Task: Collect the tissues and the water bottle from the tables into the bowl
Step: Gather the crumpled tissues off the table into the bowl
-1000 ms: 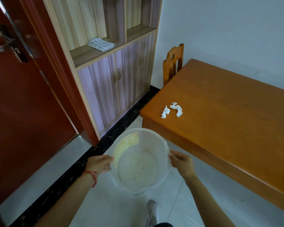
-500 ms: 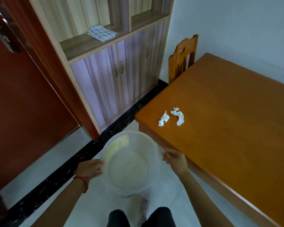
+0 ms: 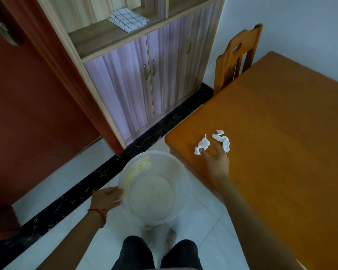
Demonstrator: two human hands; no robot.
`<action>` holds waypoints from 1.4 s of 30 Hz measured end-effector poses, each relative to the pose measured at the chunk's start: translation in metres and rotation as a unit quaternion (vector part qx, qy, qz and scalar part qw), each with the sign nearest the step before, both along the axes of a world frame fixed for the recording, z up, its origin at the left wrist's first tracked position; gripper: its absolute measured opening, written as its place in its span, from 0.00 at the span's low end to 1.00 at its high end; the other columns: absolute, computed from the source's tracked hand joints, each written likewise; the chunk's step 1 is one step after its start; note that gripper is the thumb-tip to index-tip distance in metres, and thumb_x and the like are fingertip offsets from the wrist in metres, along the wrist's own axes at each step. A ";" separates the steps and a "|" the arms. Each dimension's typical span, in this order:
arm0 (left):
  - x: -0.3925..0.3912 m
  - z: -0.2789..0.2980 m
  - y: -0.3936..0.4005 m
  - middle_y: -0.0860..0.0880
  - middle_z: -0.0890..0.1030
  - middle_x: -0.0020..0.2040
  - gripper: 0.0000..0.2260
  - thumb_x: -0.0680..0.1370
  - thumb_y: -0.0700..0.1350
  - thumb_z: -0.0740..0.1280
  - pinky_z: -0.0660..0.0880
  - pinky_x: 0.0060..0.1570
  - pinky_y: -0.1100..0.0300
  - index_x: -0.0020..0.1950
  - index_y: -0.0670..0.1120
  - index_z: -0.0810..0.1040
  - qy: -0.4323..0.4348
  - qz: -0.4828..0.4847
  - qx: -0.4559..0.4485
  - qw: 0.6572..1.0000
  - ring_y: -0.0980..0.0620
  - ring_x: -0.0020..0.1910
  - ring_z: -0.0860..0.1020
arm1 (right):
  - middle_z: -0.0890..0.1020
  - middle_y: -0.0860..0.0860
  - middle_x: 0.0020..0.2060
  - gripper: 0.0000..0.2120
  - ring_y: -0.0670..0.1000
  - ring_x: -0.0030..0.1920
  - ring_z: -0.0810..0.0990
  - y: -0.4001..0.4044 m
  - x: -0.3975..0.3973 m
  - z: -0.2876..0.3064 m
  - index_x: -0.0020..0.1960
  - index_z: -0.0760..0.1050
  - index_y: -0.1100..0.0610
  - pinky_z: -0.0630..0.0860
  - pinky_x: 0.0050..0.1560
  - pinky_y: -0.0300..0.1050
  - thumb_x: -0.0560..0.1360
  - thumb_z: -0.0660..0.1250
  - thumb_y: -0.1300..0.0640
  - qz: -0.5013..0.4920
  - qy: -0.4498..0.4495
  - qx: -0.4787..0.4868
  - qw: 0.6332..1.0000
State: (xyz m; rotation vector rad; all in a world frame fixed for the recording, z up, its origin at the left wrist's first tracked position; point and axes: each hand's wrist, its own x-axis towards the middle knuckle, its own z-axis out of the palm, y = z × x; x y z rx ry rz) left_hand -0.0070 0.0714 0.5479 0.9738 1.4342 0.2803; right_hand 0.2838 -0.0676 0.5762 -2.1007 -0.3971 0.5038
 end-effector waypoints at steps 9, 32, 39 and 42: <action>0.013 -0.012 0.011 0.39 0.79 0.50 0.14 0.72 0.35 0.68 0.79 0.29 0.66 0.56 0.34 0.77 0.010 0.016 -0.005 1.000 0.41 0.49 0.77 | 0.70 0.54 0.69 0.24 0.58 0.67 0.70 0.023 0.021 -0.037 0.68 0.66 0.52 0.74 0.62 0.58 0.74 0.66 0.57 0.118 -0.097 -0.100 0.983; 0.015 -0.019 0.013 0.38 0.79 0.51 0.14 0.71 0.34 0.69 0.76 0.49 0.51 0.56 0.34 0.77 -0.001 0.019 -0.009 1.000 0.41 0.49 0.77 | 0.79 0.52 0.59 0.30 0.50 0.59 0.76 0.022 -0.071 -0.039 0.62 0.73 0.53 0.74 0.62 0.48 0.66 0.67 0.37 0.270 -0.047 0.059 0.960; 0.016 -0.017 0.013 0.42 0.80 0.44 0.11 0.71 0.34 0.68 0.79 0.28 0.66 0.53 0.36 0.78 -0.004 0.025 -0.009 1.000 0.44 0.43 0.78 | 0.72 0.52 0.67 0.25 0.51 0.66 0.69 0.005 -0.013 -0.027 0.67 0.67 0.52 0.68 0.65 0.49 0.72 0.67 0.50 0.115 -0.101 0.014 0.988; 0.018 -0.017 0.012 0.45 0.80 0.41 0.09 0.71 0.33 0.68 0.78 0.26 0.67 0.51 0.38 0.78 -0.010 0.032 -0.013 0.999 0.48 0.39 0.78 | 0.72 0.54 0.67 0.24 0.53 0.67 0.68 -0.003 0.031 -0.024 0.66 0.69 0.54 0.69 0.63 0.50 0.72 0.69 0.54 -0.003 -0.127 0.007 0.992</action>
